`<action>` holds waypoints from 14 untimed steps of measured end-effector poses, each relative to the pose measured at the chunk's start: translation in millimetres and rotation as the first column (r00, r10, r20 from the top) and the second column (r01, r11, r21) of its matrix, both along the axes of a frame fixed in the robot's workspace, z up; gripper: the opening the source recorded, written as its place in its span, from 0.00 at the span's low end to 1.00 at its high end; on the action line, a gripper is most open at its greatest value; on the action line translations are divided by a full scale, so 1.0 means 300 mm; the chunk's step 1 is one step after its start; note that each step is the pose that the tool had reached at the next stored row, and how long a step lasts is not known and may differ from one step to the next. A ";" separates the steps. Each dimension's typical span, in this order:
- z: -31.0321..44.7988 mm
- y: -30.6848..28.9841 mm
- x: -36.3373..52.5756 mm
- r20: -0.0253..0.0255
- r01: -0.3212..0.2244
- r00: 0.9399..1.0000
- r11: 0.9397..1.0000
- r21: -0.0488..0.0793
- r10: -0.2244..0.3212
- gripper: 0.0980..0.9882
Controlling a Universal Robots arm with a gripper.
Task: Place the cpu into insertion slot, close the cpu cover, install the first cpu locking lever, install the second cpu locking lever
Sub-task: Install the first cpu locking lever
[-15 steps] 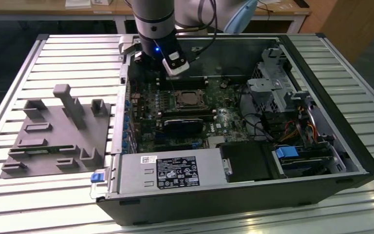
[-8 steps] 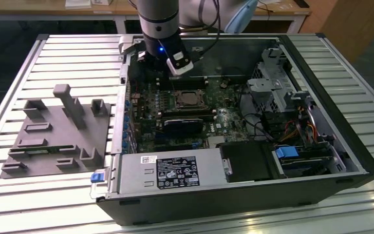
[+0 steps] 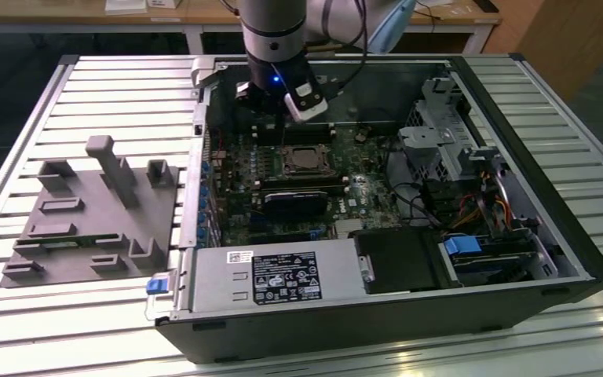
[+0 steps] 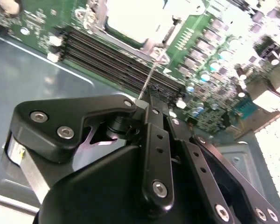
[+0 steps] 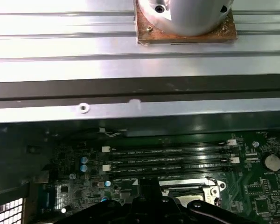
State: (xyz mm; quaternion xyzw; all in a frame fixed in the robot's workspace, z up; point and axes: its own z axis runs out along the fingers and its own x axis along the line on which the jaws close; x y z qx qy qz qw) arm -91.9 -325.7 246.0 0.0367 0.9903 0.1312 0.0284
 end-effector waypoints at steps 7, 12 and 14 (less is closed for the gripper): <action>0.000 0.000 0.033 0.000 0.000 1.000 1.000 0.000 0.000 0.00; 0.000 0.000 0.059 0.000 0.000 1.000 1.000 0.000 0.000 0.00; 0.000 0.000 0.062 0.000 0.000 1.000 1.000 0.000 0.000 0.00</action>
